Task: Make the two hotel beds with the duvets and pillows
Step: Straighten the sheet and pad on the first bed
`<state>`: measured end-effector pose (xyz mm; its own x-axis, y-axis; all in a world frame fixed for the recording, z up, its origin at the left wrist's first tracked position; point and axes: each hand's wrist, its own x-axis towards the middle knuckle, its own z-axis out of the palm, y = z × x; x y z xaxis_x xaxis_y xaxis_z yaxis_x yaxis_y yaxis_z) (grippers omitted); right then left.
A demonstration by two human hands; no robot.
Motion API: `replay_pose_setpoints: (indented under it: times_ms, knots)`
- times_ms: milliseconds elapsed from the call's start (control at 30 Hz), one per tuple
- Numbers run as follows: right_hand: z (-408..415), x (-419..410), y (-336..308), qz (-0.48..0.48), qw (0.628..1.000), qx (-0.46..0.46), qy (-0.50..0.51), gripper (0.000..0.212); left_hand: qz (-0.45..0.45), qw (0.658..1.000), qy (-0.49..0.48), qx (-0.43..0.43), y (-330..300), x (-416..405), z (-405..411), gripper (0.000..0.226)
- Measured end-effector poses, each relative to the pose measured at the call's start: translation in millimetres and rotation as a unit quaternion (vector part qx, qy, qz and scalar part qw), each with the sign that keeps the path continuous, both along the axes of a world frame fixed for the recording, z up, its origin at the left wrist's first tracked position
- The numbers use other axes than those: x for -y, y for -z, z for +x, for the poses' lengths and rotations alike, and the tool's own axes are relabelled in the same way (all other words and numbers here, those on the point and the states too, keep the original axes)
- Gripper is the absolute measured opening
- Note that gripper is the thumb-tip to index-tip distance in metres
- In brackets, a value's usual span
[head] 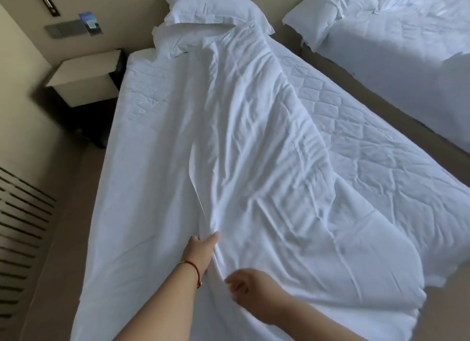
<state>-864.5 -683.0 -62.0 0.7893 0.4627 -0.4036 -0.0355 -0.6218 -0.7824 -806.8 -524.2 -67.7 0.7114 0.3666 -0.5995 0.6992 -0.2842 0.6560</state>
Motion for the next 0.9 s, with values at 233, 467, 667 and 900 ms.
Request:
replay_pose_setpoints:
  times_ms: [233, 467, 667, 900]
  knots:
    - [20.2, 118.2, 9.1, -0.098, 0.934, 0.182, 0.292, 0.018, 0.004, 1.0, -0.009, -0.011, 30.0, 20.6, -47.8, 0.05]
    - [59.8, 257.3, 26.3, -0.254, 0.876, 0.014, 0.41, 0.092, -0.074, 0.99, -0.117, 0.029, 48.8, 49.3, -88.2, 0.042]
    - [47.2, 292.8, 54.8, -0.228, 0.871, -0.076, 0.428, 0.079, 0.002, 0.99, -0.136, 0.044, 74.3, 63.2, -92.4, 0.036]
    - [-43.8, 223.7, 68.2, -0.053, 0.844, -0.148, 0.513, 0.068, 0.044, 0.987, -0.109, 0.111, 57.7, 45.2, -101.4, 0.047]
